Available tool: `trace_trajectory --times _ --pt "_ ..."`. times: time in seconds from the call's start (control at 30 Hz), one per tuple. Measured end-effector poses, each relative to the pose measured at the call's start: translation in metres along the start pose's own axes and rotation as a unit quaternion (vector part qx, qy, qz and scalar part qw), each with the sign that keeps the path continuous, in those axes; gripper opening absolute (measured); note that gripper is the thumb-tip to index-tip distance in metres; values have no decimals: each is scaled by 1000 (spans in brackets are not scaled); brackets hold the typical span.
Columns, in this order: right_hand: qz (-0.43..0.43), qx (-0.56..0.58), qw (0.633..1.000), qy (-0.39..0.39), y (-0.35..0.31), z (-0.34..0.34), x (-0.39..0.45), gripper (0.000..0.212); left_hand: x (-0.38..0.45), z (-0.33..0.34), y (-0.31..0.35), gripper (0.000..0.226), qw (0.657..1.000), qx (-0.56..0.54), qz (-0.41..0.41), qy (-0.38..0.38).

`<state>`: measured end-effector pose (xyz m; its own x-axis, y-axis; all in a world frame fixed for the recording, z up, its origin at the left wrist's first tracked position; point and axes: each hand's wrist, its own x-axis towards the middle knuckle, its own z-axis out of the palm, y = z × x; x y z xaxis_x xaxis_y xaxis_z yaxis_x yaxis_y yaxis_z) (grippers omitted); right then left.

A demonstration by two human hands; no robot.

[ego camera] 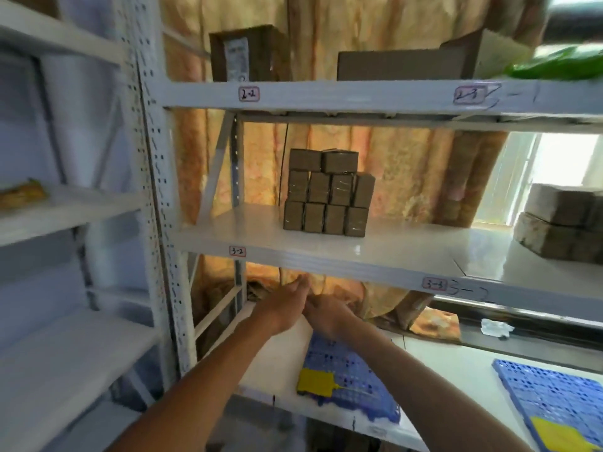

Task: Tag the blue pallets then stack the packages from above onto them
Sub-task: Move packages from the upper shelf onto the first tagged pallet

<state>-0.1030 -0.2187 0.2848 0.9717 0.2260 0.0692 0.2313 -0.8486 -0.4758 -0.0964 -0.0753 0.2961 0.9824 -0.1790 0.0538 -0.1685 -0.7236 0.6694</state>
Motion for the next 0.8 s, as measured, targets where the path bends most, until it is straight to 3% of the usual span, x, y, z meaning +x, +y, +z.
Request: trace_trajectory --times 0.07,0.17,0.27,0.4,0.47,0.6,0.73,0.8 --pt "-27 -24 999 0 -24 -16 0 48 -2 -26 12 94 998 -45 1 44" --pt "-35 10 997 69 -48 -50 11 53 16 -63 30 94 994 -80 6 74" --pt "-34 75 980 182 -61 -94 38 52 46 -99 49 87 981 -178 -2 77" --pt "-4 129 930 344 -54 -159 95 37 99 -142 73 82 950 -290 70 93" --pt "24 122 908 400 -48 -191 128 41 136 -161 79 72 938 -322 75 105" --pt "90 93 911 392 -34 -241 185 64 205 -187 88 69 939 -316 55 127" --pt "134 -29 927 348 -21 -256 221 55 259 -188 93 71 959 -238 72 135" --pt "129 -28 917 376 -18 -257 228 49 274 -182 93 75 972 -148 72 169"
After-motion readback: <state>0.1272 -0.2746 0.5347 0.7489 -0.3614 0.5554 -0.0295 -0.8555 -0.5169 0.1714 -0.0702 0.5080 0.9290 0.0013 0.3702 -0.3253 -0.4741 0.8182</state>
